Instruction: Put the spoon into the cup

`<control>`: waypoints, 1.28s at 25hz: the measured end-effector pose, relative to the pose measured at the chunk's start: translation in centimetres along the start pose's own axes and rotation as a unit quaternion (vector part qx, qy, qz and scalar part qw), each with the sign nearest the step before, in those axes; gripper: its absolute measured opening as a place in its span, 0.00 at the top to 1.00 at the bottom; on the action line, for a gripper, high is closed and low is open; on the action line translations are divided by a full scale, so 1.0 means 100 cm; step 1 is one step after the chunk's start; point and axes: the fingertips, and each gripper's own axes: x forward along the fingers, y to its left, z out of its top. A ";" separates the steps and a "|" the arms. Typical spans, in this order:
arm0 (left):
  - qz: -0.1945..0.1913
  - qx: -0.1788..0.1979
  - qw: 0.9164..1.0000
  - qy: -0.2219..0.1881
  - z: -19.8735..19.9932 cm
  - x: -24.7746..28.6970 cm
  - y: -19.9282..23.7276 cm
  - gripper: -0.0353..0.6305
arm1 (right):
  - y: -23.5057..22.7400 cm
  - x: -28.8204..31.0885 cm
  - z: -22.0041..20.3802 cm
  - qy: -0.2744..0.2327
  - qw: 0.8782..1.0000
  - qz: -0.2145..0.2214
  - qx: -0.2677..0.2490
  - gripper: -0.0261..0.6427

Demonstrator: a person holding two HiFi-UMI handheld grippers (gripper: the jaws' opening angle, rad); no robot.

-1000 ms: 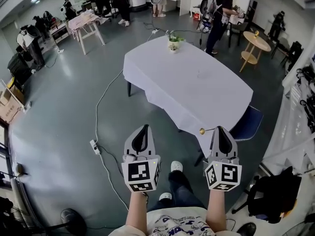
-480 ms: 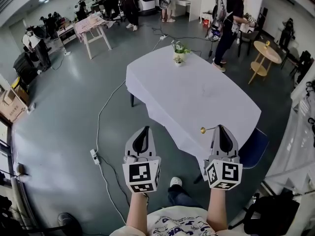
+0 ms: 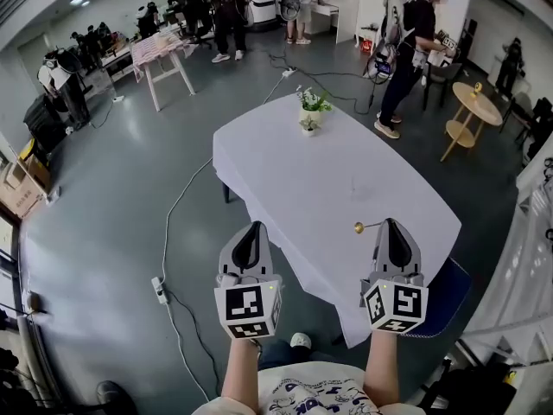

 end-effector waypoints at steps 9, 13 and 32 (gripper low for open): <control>-0.006 0.003 1.000 0.019 -0.007 0.070 -0.006 0.93 | -0.037 0.058 -0.020 0.014 1.000 -0.016 0.012 0.93; -0.015 0.003 1.000 0.024 -0.010 0.102 -0.003 0.93 | -0.048 0.083 -0.028 0.019 0.999 -0.031 0.015 0.93; -0.108 0.011 0.993 0.037 0.000 0.329 0.002 0.93 | -0.102 0.252 -0.053 0.040 0.992 -0.117 0.010 0.93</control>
